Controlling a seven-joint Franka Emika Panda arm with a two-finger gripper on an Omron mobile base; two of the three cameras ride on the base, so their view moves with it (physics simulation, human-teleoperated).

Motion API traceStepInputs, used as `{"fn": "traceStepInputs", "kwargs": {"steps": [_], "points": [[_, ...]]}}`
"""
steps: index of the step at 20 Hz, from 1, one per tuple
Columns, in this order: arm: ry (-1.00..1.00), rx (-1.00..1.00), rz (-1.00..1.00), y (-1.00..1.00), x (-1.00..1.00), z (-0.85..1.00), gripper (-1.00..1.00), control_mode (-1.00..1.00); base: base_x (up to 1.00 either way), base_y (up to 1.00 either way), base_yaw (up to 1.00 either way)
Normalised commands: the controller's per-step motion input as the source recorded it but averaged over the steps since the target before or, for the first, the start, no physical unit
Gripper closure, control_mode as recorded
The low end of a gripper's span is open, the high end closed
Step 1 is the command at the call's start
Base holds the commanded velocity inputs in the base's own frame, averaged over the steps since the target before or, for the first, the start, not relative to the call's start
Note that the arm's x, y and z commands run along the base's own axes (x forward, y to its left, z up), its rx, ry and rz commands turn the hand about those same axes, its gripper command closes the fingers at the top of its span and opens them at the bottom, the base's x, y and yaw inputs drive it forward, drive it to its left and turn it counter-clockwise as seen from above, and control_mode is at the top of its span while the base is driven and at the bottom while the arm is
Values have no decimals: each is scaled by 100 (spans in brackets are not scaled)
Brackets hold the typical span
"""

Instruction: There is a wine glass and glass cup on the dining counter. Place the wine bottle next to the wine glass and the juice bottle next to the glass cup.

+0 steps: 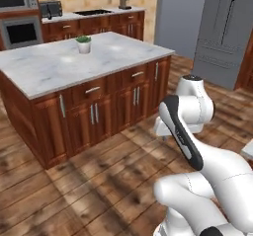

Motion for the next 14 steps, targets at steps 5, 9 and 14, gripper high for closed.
{"fn": "traceStepInputs", "kwargs": {"steps": [5,9,14], "points": [[0,0,0,0,0,0,-100,100,77,38,-33],[0,0,0,0,0,0,-100,100,76,38,-35],[0,0,0,0,0,0,-100,100,73,37,-38]]}}
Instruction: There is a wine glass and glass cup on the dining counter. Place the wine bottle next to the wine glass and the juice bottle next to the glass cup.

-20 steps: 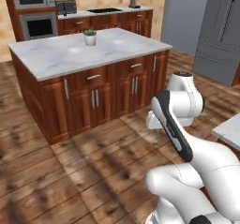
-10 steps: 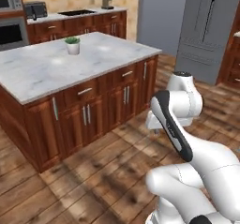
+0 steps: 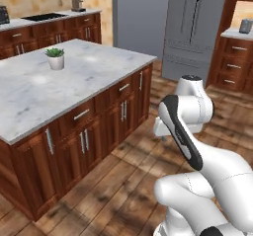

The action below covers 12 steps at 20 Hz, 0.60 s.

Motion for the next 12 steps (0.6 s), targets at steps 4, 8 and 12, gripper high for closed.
{"fn": "traceStepInputs", "kwargs": {"steps": [4,8,12], "points": [[0,0,0,0,0,0,-100,100,68,36,-42],[0,0,0,0,0,0,-100,100,67,35,-42],[0,0,0,0,0,0,-100,100,66,29,-41]]}}
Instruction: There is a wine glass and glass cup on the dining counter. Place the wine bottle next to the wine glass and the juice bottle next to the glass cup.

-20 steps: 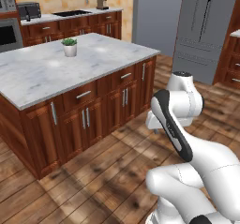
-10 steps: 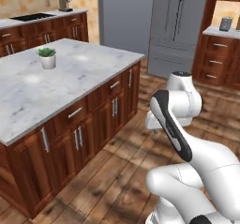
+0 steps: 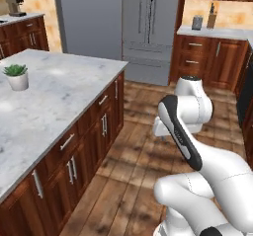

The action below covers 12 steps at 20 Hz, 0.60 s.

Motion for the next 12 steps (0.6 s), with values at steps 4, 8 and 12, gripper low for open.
{"fn": "traceStepInputs", "kwargs": {"steps": [4,8,12], "points": [[0,0,0,0,0,0,-100,100,75,21,-26],[0,0,0,0,0,0,-100,100,80,10,-13],[0,0,0,0,0,0,-100,100,77,10,-18]]}}
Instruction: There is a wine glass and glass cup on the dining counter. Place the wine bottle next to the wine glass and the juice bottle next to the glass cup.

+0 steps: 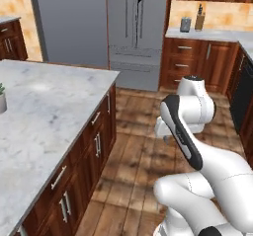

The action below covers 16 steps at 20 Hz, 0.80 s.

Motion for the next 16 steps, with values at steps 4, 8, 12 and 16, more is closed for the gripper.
{"fn": "traceStepInputs", "kwargs": {"steps": [4,8,12,16], "points": [[0,0,0,0,0,0,-100,100,80,9,-13],[0,0,0,0,0,0,-100,100,85,9,-6],[0,0,0,0,0,0,-100,100,87,9,-4],[0,0,0,0,0,0,-100,100,86,7,-5]]}}
